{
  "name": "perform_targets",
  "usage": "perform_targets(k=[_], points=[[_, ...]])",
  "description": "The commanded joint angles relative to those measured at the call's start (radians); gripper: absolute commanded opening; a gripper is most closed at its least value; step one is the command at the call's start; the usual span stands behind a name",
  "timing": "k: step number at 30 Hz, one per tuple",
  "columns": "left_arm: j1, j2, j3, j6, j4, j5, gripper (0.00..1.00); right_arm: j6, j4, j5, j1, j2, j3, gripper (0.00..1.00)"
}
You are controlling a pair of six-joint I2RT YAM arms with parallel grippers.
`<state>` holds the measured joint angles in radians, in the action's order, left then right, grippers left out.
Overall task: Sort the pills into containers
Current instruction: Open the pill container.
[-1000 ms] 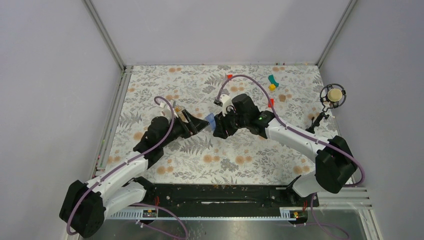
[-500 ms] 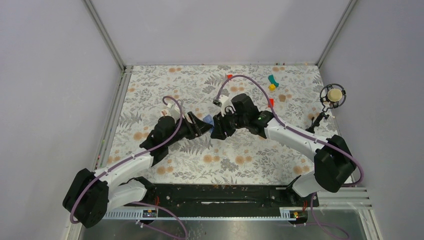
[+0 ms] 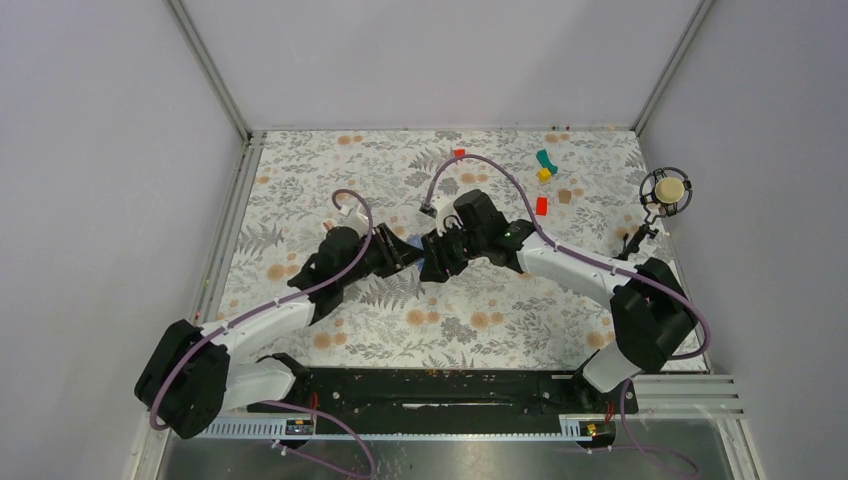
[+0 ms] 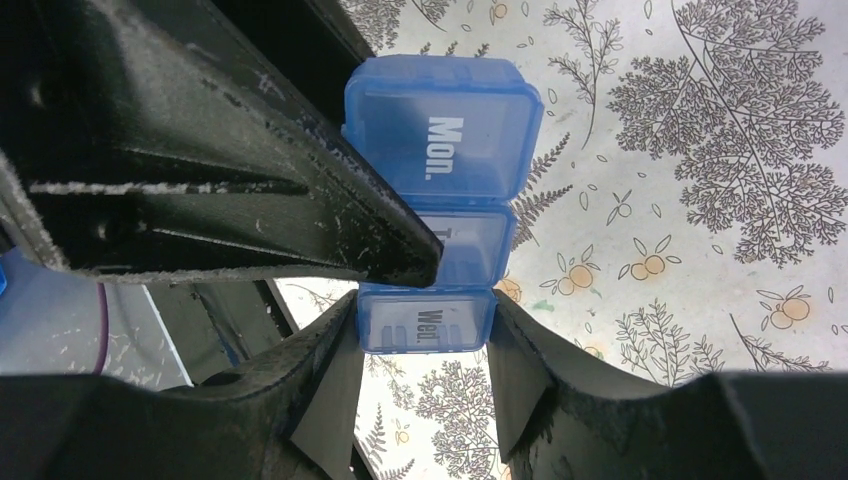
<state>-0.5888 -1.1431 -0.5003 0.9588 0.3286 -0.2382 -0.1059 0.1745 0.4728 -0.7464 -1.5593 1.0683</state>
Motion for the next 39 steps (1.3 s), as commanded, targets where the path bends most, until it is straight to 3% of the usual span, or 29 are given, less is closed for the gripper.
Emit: perform_targets(k=[1, 4, 6, 7, 9, 10, 19, 24, 32, 39], points=[[-0.005, -0.039, -0.053, 0.006, -0.028, 0.001, 0.28, -0.036, -0.028, -0.013, -0.01, -0.033, 0.049, 0.47], [-0.005, -0.054, -0.052, 0.025, -0.028, 0.0, 0.12, -0.072, -0.014, -0.052, -0.011, -0.052, 0.064, 0.49], [-0.005, -0.06, -0.057, 0.034, -0.036, -0.006, 0.02, -0.091, 0.001, -0.08, -0.011, -0.06, 0.069, 0.56], [-0.005, -0.062, -0.065, 0.035, -0.045, -0.013, 0.0, -0.101, -0.003, -0.097, -0.011, -0.053, 0.063, 0.62], [-0.005, -0.066, -0.077, 0.036, -0.065, -0.016, 0.0, -0.107, -0.025, -0.12, -0.01, -0.022, 0.032, 0.95], [-0.005, -0.064, -0.082, 0.036, -0.075, -0.015, 0.0, -0.109, -0.043, -0.131, -0.01, 0.0, 0.001, 0.99], [-0.003, -0.045, -0.108, 0.036, -0.111, -0.012, 0.0, -0.135, -0.121, -0.093, -0.008, 0.149, -0.113, 0.99], [-0.003, -0.037, -0.11, 0.04, -0.114, -0.025, 0.0, -0.14, -0.164, -0.191, -0.009, 0.187, -0.155, 0.99], [-0.003, -0.022, -0.106, 0.043, -0.113, -0.032, 0.0, -0.069, -0.164, -0.127, -0.013, 0.157, -0.126, 0.99], [-0.003, -0.003, -0.099, 0.04, -0.118, -0.034, 0.0, -0.077, -0.142, -0.208, -0.014, 0.117, -0.095, 0.99]])
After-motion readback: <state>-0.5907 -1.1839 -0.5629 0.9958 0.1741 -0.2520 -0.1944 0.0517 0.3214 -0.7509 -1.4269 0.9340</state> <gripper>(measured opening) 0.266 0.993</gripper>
